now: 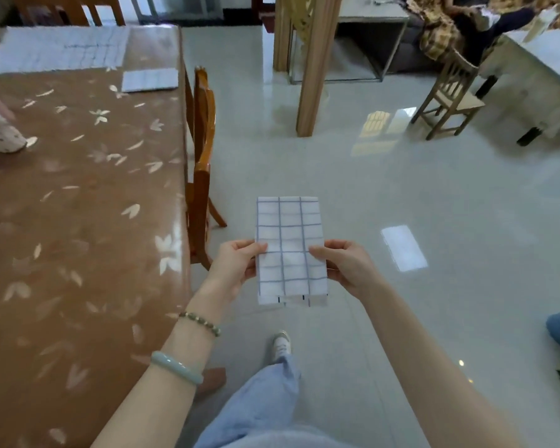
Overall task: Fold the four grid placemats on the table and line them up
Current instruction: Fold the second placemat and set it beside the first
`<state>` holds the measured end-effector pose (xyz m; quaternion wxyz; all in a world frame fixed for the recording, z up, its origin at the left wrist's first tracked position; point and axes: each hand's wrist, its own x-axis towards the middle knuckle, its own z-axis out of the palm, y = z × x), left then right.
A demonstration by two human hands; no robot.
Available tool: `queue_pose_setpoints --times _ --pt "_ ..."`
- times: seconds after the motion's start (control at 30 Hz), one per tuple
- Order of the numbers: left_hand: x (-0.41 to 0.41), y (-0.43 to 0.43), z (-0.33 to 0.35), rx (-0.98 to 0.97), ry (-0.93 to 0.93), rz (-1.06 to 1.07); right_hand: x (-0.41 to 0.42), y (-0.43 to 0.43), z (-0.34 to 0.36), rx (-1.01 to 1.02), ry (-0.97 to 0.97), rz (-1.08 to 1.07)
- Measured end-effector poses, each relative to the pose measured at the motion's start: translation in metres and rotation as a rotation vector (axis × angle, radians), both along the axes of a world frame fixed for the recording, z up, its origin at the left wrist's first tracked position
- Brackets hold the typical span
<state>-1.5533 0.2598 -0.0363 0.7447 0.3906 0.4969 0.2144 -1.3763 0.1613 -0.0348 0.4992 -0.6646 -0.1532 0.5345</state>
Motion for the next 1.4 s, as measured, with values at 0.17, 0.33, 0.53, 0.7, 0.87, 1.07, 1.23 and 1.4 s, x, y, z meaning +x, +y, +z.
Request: queue_pose_setpoints --times 0.17,0.33,0.53,0.7,0.87,1.07,1.23,1.4 --pt "0.052 0.067 0.015 -0.004 -0.004 0.087 0.058 0.082 0.013 0.013 -0.007 0.073" --pt "0.086 0.13 0.031 0.012 -0.002 0.179 0.103 0.163 0.026 0.051 -0.018 0.188" --pt "0.128 0.206 0.033 0.064 0.025 0.27 0.15 0.263 0.021 0.046 -0.018 0.264" --pt "0.173 0.285 0.032 0.062 0.048 0.346 0.199 0.361 0.015 0.044 -0.014 0.356" --pt "0.225 0.372 0.038 0.037 0.046 0.486 0.252 0.477 0.027 0.042 -0.042 0.488" --pt "0.249 0.469 0.047 0.046 0.042 0.623 0.274 0.598 0.047 0.073 -0.053 0.614" --pt "0.246 0.534 0.048 0.08 0.079 0.702 0.272 0.675 0.043 0.08 0.028 0.687" --pt "0.232 0.611 0.042 0.11 0.086 0.792 0.256 0.766 0.031 0.078 0.046 0.757"
